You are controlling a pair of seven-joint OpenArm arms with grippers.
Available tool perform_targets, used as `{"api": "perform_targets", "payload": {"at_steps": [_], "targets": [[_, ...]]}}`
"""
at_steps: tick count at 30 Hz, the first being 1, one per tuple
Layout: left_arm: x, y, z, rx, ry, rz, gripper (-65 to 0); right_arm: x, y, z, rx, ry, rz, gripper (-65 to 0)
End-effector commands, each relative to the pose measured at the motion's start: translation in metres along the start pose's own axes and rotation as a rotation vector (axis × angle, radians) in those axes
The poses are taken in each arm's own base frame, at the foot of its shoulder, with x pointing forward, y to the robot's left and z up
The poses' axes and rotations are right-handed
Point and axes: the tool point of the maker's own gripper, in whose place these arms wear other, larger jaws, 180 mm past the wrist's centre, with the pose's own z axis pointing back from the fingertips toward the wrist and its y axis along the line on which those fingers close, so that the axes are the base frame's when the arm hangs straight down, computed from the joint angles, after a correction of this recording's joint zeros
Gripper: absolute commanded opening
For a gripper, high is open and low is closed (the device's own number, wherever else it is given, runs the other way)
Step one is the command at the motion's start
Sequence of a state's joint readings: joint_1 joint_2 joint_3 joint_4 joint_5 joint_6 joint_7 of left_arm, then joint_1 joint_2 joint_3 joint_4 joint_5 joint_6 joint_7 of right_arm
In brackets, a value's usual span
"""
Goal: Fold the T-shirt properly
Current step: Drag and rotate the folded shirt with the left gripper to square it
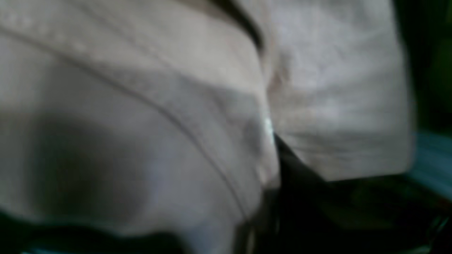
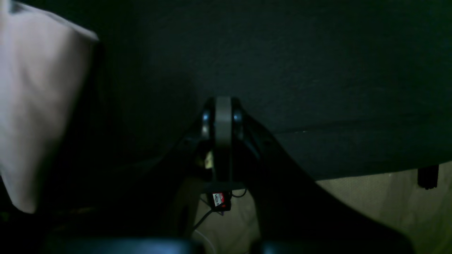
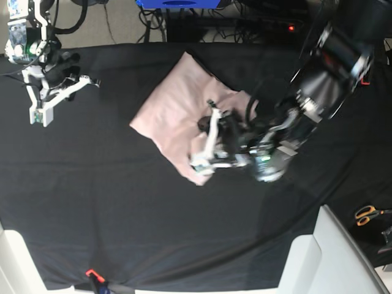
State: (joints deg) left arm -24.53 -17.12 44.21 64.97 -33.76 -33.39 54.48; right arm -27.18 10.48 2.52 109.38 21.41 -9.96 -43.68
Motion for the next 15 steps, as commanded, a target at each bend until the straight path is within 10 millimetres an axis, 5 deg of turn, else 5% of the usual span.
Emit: {"api": "perform_targets", "payload": {"at_steps": [1, 8, 15], "targets": [[0.004, 0.012, 0.005, 0.029, 0.028, -0.048, -65.0, 0.008, 0.001, 0.002, 0.006, -0.032, -0.001, -65.0], [0.032, 0.03, -0.005, 0.167, 0.196, -0.325, -65.0, 0.006, 0.003, 0.002, 0.009, -0.027, -0.002, -65.0], [0.058, 0.023, -0.012, 0.219, 0.278, -0.638, -65.0, 0.007, 0.001, 0.003, 0.005, -0.029, -0.005, -65.0]]}}
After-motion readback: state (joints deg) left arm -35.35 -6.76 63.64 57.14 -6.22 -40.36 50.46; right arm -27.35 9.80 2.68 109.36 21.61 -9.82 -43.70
